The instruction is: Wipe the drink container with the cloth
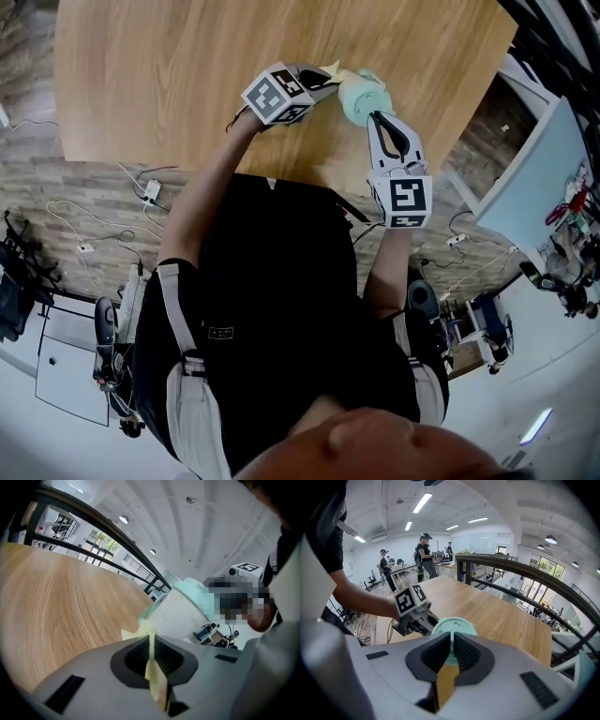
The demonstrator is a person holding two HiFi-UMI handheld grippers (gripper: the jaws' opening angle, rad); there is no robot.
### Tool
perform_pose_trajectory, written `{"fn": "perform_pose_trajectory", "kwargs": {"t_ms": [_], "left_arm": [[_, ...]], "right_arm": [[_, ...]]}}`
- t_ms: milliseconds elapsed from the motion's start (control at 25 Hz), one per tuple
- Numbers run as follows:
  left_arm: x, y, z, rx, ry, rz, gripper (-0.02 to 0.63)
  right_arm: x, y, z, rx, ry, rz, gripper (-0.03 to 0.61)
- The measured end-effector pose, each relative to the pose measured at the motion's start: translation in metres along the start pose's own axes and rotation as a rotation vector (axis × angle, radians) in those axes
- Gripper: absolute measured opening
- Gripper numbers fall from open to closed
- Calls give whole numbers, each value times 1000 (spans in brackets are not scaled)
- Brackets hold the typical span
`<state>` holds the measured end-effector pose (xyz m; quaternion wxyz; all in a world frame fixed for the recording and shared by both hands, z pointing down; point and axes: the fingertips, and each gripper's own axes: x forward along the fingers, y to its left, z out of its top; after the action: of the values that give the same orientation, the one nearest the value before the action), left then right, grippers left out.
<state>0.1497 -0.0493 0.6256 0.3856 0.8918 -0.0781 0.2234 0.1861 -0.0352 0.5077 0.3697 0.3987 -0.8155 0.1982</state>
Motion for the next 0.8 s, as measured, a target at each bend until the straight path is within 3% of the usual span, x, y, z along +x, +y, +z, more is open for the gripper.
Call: {"fn": "perform_pose_trajectory", "kwargs": {"t_ms": [280, 560, 800], "left_arm": [[-20, -38, 21, 67, -102, 38, 34], [-45, -65, 34, 35, -243, 39, 34], [-37, -62, 18, 12, -244, 57, 34]], "right_arm": [[1, -7, -1, 6, -11, -9, 40], [-1, -4, 0, 11, -23, -24, 40], [-1, -3, 1, 11, -36, -31, 40]]}}
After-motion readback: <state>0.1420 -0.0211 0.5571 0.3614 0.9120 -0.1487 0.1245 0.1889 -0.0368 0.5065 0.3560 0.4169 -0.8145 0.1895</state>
